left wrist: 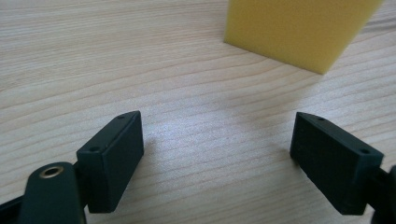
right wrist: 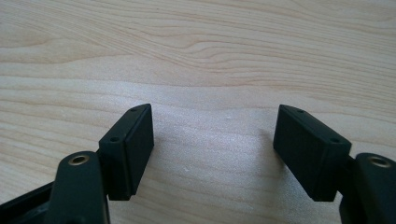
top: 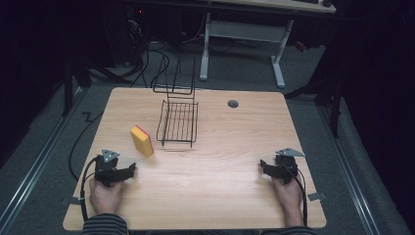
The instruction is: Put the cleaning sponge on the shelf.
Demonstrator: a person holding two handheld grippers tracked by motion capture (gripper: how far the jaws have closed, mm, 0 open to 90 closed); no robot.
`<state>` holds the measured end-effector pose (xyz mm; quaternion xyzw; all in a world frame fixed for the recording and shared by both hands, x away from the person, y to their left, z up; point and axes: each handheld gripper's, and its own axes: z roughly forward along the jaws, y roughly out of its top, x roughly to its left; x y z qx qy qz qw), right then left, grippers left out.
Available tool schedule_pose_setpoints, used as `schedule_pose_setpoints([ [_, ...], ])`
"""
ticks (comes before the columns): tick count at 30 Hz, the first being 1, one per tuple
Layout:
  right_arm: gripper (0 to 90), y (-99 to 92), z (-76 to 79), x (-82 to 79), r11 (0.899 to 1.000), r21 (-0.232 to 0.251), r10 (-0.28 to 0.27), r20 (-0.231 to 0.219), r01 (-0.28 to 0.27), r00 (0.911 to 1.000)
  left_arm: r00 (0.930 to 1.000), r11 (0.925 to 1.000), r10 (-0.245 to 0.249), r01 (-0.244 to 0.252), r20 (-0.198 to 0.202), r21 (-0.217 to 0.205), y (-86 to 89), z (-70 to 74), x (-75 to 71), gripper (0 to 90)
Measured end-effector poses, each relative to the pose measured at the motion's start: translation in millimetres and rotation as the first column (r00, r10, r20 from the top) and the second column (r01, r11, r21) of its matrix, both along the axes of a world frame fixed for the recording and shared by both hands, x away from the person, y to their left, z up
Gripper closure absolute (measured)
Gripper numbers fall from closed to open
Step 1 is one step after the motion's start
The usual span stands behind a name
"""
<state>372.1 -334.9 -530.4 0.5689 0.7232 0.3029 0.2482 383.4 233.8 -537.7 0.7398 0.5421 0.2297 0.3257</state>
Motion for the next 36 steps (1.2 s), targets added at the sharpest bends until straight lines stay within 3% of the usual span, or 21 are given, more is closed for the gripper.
schedule_pose_setpoints([
  [18,29.2,0.0,0.0,0.0,1.0,-0.002,0.008,0.002,-0.008,1.0,1.0,1.0,-0.008,0.008,-0.004,-0.003,0.2,0.1,0.4,17.0],
  [28,29.2,-0.3,-0.1,-0.1,1.0,-0.004,0.015,0.003,-0.015,0.9999,0.9994,0.9998,0.002,-0.002,-0.034,0.019,-5.4,-0.5,2.2,3.1],
  [32,29.1,-0.3,-0.1,-0.3,1.0,-0.004,0.016,0.002,-0.016,0.9999,0.9998,0.9992,-0.015,0.016,-0.016,0.037,-6.2,0.7,-1.3,1.5],
  [36,29.2,-0.4,-0.1,-0.2,1.0,-0.006,0.02,0.003,-0.02,0.9998,0.9995,0.9995,-0.03,0.031,-0.007,0.011,-7.8,3.7,-4.9,0.3],
])
